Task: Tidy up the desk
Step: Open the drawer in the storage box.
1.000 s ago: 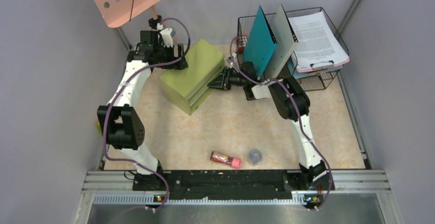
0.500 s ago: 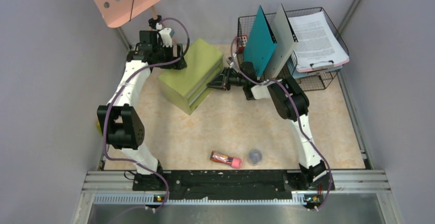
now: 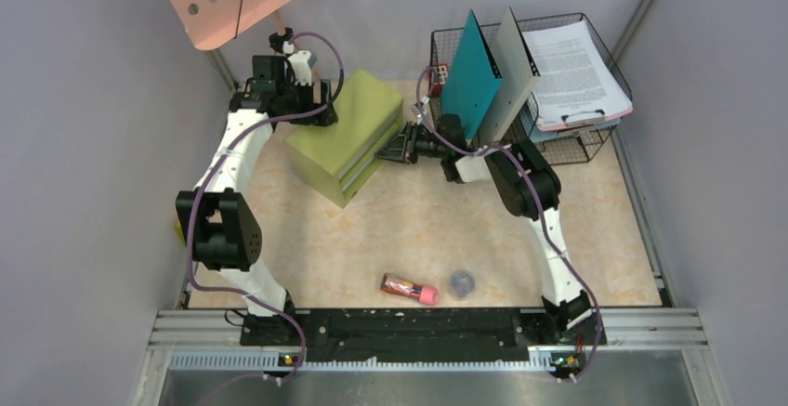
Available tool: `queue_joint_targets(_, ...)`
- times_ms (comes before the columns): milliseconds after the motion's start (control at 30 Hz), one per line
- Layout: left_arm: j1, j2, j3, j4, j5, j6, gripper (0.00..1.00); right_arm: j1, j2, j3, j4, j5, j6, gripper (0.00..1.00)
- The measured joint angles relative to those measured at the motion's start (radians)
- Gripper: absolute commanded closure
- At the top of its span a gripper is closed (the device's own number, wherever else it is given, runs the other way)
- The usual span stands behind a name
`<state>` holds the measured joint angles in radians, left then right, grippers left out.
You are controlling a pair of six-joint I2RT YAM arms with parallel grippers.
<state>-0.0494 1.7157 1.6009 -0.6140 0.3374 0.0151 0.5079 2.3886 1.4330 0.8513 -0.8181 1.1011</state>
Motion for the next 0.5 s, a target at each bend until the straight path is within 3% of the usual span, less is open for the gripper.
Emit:
queue_joint_targets(133, 0.000, 0.004, 0.000, 0.003, 0.007, 0.007, 0.14, 0.000, -0.007, 0.002, -0.047, 0.013, -0.047, 0.59)
queue_joint_targets(500, 0.000, 0.011, 0.001, 0.019, 0.021, 0.014, 0.14, 0.000, -0.005, 0.058, -0.152, 0.012, -0.089, 0.58)
